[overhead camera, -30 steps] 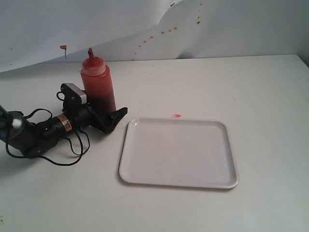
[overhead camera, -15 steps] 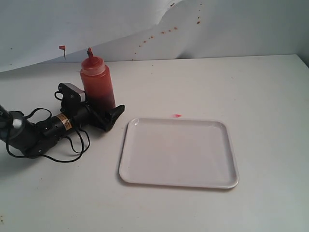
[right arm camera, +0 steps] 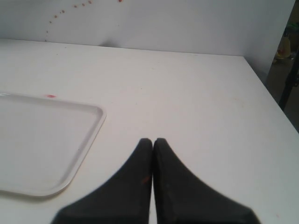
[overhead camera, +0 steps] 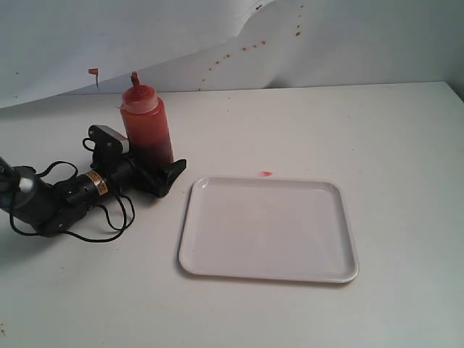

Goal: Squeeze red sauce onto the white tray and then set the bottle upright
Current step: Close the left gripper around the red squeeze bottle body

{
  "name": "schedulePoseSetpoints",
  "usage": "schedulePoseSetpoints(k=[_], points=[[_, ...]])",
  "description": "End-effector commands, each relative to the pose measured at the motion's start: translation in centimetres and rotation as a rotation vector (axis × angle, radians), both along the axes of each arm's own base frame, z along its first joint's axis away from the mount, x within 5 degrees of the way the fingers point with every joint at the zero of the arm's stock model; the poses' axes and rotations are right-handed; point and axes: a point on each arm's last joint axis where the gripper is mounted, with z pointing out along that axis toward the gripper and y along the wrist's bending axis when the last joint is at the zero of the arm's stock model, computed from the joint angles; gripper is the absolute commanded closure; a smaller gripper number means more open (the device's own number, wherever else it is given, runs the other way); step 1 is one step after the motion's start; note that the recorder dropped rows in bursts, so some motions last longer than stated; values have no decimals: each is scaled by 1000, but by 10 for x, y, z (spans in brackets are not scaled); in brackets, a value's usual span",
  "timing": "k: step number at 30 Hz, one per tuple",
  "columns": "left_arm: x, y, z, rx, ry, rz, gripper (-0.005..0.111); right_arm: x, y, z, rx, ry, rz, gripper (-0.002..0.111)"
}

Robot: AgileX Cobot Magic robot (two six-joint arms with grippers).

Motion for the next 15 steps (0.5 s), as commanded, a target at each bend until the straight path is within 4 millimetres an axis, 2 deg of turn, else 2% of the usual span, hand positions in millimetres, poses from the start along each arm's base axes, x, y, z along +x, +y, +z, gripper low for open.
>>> schedulePoseSetpoints(k=[1,11,13,15], points=[[2,1,1,-5,8,32,3,0,0,-1,-6,-4,3,108],[2,1,1,-10,2,30,4,0,0,-1,-6,-4,3,108],[2,1,1,-10,2,30,11,0,0,-1,-6,-4,3,108],[2,1,1,-10,2,30,26,0,0,-1,-6,-4,3,108]])
